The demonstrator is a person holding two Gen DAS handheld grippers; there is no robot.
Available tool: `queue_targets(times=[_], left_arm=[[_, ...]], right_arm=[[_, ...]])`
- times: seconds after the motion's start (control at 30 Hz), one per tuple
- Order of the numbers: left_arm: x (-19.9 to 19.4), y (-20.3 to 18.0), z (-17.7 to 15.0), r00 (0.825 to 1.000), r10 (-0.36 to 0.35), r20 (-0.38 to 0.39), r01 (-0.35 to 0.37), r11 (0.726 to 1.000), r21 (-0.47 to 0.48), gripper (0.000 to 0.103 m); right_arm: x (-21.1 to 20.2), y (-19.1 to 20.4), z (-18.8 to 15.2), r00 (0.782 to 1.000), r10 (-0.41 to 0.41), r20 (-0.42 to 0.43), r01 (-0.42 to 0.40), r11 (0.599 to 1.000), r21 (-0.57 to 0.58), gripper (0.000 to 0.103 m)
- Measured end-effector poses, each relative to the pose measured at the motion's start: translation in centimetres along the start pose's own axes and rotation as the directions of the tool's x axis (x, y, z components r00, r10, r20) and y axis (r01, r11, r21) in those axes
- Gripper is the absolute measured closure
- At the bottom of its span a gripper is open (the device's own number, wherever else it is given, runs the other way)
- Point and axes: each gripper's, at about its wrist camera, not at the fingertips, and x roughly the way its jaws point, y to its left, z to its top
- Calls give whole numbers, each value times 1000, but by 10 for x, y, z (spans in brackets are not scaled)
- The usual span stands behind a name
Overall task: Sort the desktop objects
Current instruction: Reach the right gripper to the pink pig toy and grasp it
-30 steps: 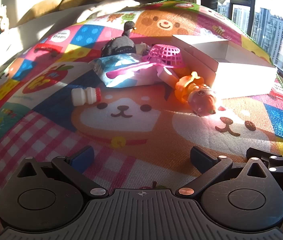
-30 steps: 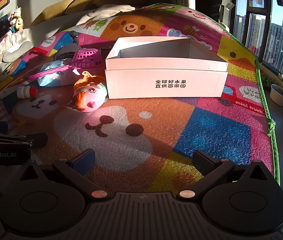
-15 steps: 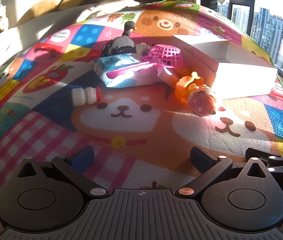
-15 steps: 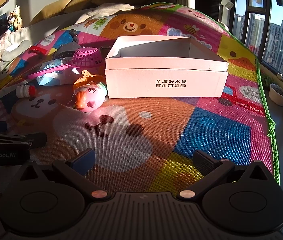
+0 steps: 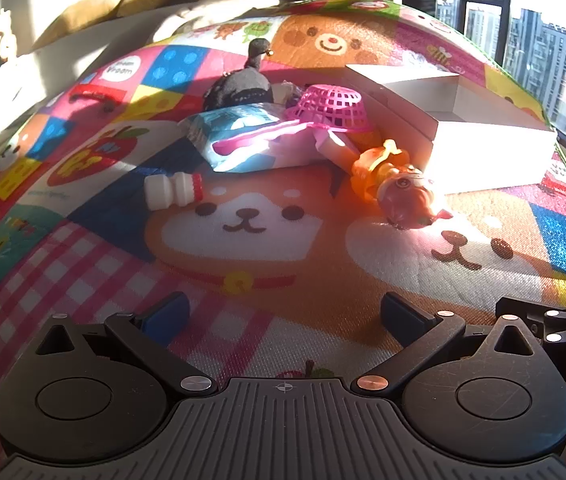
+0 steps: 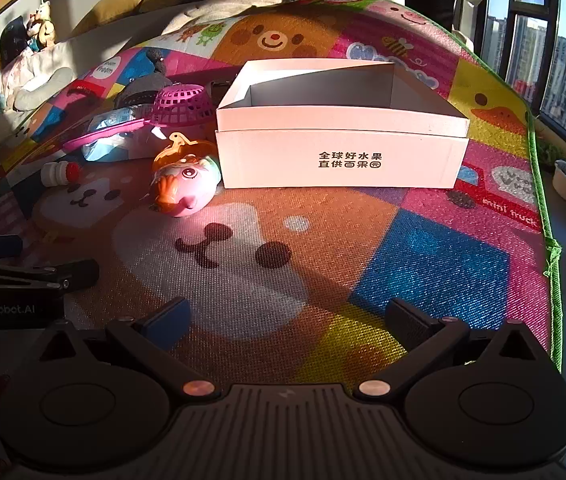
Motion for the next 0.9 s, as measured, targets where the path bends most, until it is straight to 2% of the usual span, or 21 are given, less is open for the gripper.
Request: queue_targets(times=[0.1,0.27,0.37,0.43,0.53,0.63,0.67,0.77,0.83,0.9], left_arm=[[-1,3,3,1000,-18,-12,18,1000,-6,0],[-8,34,16,1000,-25,14,26,990,-136,0],[-10,51,26,999,-6,47,14,983,-185,0],[-11,58,30,998,10,59,2,980,-197,0],[-11,61,34,998,2,68,12,977,-215,0],[-13,56,37,997,-19,70,32,983,-181,0],[-13,55,38,997,-23,79,36,985,-168,0],[-10,55,43,995,-42,91,57,984,-167,0],[-4,56,48,995,-45,85,59,983,-172,0],[0,60,51,996,-36,83,50,983,-174,0]], right_arm=[[-5,-1,-2,1000,25,7,-25,1000,-11,0],[-19,11,6,992,21,127,-11,997,-77,1],[-11,20,24,989,59,136,-50,996,-73,16],[-1,27,34,987,86,135,-78,995,-61,17],[16,45,46,983,102,155,-86,991,-104,17],[25,52,59,979,147,140,-129,983,-129,25],[24,51,62,975,163,153,-144,981,-130,25],[26,48,74,971,159,176,-138,982,-128,11],[37,44,83,974,172,149,-156,981,-116,9],[42,44,86,969,188,160,-169,978,-126,8]])
